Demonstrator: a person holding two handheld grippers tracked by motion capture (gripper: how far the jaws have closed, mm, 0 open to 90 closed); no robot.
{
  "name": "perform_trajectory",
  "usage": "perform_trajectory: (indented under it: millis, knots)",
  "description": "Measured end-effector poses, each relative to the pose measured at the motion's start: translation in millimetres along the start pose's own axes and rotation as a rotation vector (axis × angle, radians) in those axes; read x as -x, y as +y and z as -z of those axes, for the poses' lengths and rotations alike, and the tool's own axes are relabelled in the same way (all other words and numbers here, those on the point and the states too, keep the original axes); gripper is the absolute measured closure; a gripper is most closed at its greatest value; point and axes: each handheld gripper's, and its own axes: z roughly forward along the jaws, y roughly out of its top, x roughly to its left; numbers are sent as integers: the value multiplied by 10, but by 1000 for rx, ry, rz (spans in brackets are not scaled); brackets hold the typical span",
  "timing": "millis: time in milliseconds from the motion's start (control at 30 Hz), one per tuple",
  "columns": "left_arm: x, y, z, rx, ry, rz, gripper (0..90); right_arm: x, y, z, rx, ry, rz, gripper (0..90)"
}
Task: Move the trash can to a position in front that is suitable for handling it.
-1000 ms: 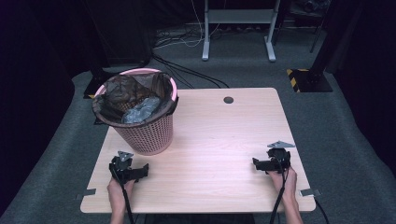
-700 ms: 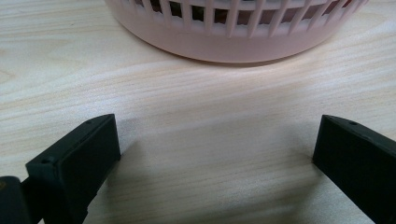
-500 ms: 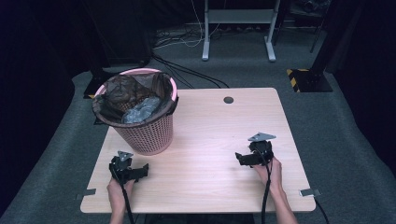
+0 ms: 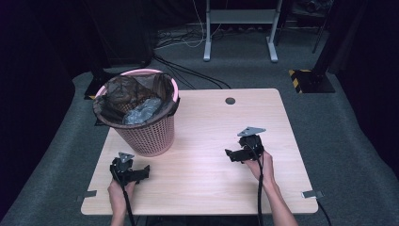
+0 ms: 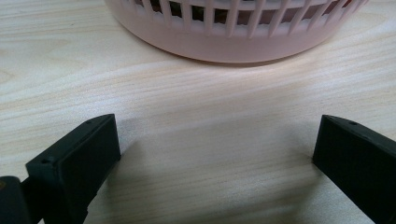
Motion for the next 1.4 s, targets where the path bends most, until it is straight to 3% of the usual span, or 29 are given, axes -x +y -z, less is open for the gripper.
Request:
perform_trajectory:
  millis: [300,733,1233,1400]
  knots:
    - [0,1,-1,0,0,0,3,-164,284,-54,5,52,54,88]
    - [-1,1,-1,0,-1,-1,3,-336,664,-109,5,75,124,122]
    - [0,1,-1,1,-1,-1,3,-448,1261,-104,13,144,138,140]
    - [0,1,-1,1,-1,-1,3,-437,1489,-111,17,185,107,143]
